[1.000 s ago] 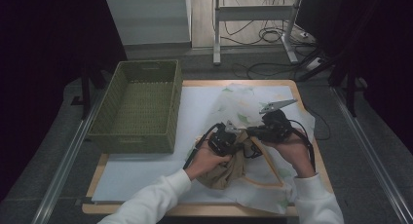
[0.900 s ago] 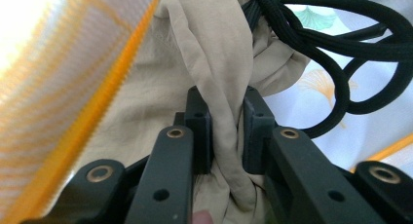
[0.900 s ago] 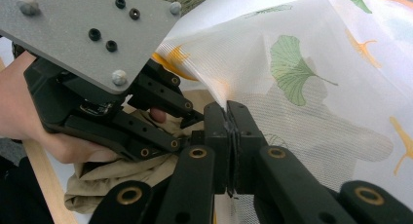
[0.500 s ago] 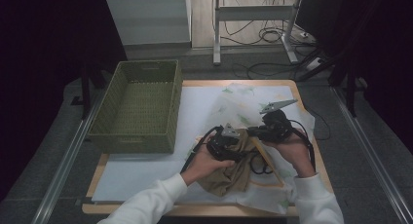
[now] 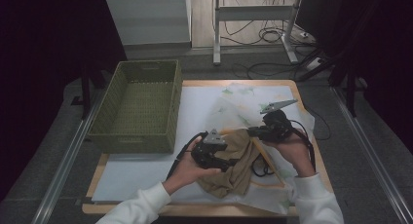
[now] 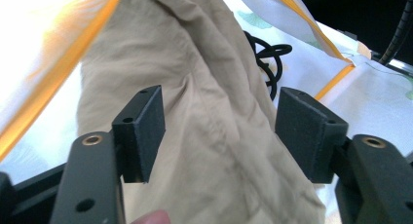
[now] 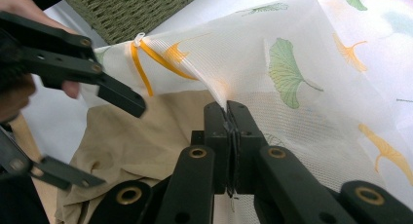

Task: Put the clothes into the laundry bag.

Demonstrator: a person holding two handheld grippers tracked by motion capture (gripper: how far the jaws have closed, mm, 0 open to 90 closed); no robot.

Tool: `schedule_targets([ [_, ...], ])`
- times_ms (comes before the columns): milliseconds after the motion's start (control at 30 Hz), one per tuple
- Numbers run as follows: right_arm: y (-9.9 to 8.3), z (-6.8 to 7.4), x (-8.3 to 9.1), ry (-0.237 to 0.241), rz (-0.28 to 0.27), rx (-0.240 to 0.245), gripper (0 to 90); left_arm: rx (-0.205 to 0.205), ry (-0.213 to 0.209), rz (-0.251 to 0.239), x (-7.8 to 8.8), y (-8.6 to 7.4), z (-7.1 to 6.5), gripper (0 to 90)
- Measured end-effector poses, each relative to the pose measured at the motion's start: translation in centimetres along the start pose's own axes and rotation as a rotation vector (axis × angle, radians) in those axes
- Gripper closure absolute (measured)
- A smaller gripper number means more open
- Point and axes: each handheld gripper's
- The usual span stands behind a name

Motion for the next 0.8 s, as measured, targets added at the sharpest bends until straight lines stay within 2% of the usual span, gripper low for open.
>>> schedule_targets([
  [100, 0.0, 0.0, 0.0, -0.002, 0.000, -0.003, 86.7, 0.025, -0.012, -0.029, 1.1, -0.6, 0.1, 40.1],
  [233, -0.1, -0.1, -0.1, -0.003, 0.001, -0.004, 86.7, 0.036, -0.017, -0.024, 1.6, -1.2, 0.3, 48.8],
  [433, -0.1, -0.1, 0.0, -0.003, 0.001, -0.005, 86.7, 0.033, 0.022, -0.036, 2.4, -2.0, 0.3, 73.4],
  [567, -0.2, -0.1, 0.0, -0.003, 0.000, -0.005, 86.7, 0.036, 0.016, -0.048, 2.8, -2.4, 0.3, 86.5],
  [633, -0.2, -0.2, 0.0, -0.003, 0.000, -0.007, 86.7, 0.032, 0.006, -0.037, 2.9, -2.7, 0.2, 89.3],
  [800, -0.2, -0.1, 0.0, -0.004, 0.003, -0.007, 86.7, 0.036, -0.013, -0.023, 3.3, -3.8, 0.0, 89.6],
])
Point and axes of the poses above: each handheld gripper's, and its own axes: x roughly backward along the jaws, y roughly out of its top, z roughly to its left, and after that the axes turned 8 degrees about -y, right-handed
